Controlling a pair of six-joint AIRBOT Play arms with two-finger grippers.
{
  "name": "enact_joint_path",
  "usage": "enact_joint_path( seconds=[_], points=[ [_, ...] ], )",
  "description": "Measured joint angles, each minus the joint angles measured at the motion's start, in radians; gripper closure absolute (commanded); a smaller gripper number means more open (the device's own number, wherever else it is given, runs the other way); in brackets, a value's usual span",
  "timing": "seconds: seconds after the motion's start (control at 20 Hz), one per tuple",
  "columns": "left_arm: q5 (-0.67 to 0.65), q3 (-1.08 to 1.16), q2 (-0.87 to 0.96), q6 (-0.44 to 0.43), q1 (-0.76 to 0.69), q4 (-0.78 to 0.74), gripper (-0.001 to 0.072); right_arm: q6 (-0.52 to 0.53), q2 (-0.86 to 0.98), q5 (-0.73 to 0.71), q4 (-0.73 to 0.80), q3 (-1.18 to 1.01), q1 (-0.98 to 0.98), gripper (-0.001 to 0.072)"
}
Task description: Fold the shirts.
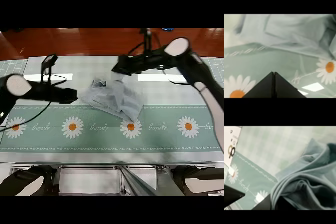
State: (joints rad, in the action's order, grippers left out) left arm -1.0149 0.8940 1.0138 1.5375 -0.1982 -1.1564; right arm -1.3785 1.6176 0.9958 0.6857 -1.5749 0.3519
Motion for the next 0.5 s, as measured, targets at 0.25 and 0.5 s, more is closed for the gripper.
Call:
enact_joint_path(
  seconds=[0.25, 0.5],
  points=[
    [0.026, -0.168, -0.113, -0.003, 0.055, -0.002, 0.0689, -0.023, 0.195, -0.017, -0.019, -0.127, 0.061, 0.0688],
    [0.082, -0.206, -0.134, -0.003, 0.065, 0.022, 0.0689, -0.027, 0.280, -0.076, -0.093, -0.164, 0.086, 0.0297]
  ],
)
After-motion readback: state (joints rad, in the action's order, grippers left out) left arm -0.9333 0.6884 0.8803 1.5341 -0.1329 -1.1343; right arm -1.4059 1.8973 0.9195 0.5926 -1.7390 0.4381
